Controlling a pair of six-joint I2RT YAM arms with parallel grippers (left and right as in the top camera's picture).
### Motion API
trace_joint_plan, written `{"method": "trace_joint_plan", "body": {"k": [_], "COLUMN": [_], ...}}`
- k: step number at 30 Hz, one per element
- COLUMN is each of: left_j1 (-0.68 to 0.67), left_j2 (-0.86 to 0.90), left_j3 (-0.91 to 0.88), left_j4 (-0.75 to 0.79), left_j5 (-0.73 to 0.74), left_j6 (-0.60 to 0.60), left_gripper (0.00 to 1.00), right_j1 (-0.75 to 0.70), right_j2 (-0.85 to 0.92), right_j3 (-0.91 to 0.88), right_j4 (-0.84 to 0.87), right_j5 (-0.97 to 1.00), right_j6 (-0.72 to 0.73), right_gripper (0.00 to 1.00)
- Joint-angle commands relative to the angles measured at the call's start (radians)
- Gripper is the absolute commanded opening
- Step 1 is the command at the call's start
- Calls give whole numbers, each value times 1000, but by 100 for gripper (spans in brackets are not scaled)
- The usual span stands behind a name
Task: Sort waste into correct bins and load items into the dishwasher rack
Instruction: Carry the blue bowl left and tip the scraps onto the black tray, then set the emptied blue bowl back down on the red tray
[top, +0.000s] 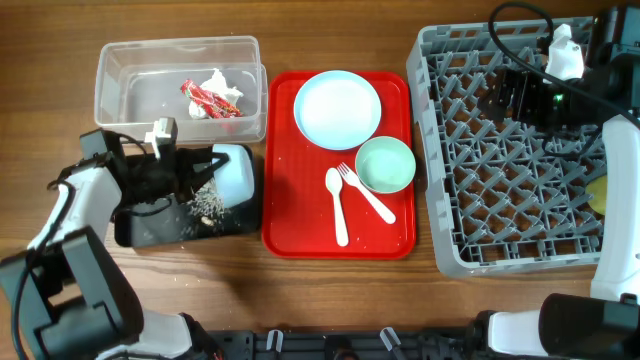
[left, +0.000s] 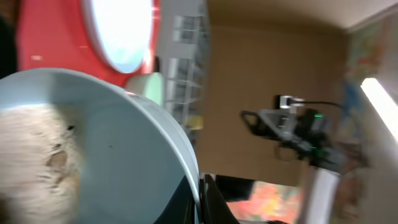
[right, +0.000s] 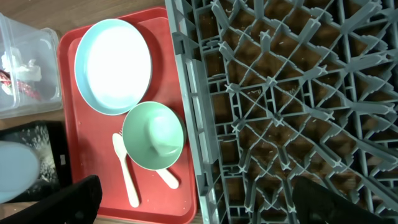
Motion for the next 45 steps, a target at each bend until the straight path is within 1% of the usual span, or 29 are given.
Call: {"method": "trace_joint_plan", "body": {"k": [1,3,8,16,17,19,21,22,23,24,25,26,27,28,29,30,32,35,36,38,41,45], "left_j1": [31,51,101,119,119,119,119,119,119,119,118,113,103,93,84,76,63,3,-26,-93,-240,-485], "left_j2": [12,12,12,12,12,12,12,12,12,12,11,7,-7,-23,-40,-52,-63,-89,-103,-134,-166,-167], "left_j3": [-5,-5,-5,-5,-5,-4,-4,-4,-4,-4,-4,-4,-3,3,3,4,6,10,18,45,100,136], "left_j4": [-3,-7,-19,-16,-16,-8,2,8,15,16,13,-3,-54,-70,-64,-48,-37,-34,-31,-31,-27,53], "left_j5": [142,142,142,124,103,16,-118,-158,-192,-178,-96,19,142,137,91,48,-43,-66,-92,-187,-383,-694], "left_j6": [21,0,0,1,1,0,-6,-29,-80,-95,-63,23,153,207,217,198,110,115,115,101,50,-84], "left_gripper": [4,4,4,4,4,4,4,4,4,4,4,4,4,4,4,4,4,4,4,4,4,4], "right_j1": [3,3,3,3,3,3,3,3,3,3,3,3,3,3,3,3,3,3,3,3,3,3], "right_j2": [4,4,4,4,4,4,4,4,4,4,4,4,4,4,4,4,4,4,4,4,4,4], "right_j3": [-2,-2,-2,-2,-2,-2,-2,-2,-2,-2,-2,-2,-2,-2,-2,-2,-2,-2,-2,-2,-2,-2], "right_j4": [-2,-2,-2,-2,-2,-2,-2,-2,-2,-2,-2,-2,-3,-4,-6,-6,-5,-5,-5,-5,-5,-5], "right_j5": [9,9,9,9,9,9,9,9,9,9,9,9,9,9,10,10,9,9,9,9,9,9], "right_j6": [-25,-25,-29,-29,-29,-29,-29,-29,-29,-29,-29,-29,-29,-29,-29,-29,-30,-29,-29,-30,-31,-31], "right_gripper": [100,100,100,100,100,100,100,100,100,100,100,100,100,100,100,100,100,100,100,100,100,100]}}
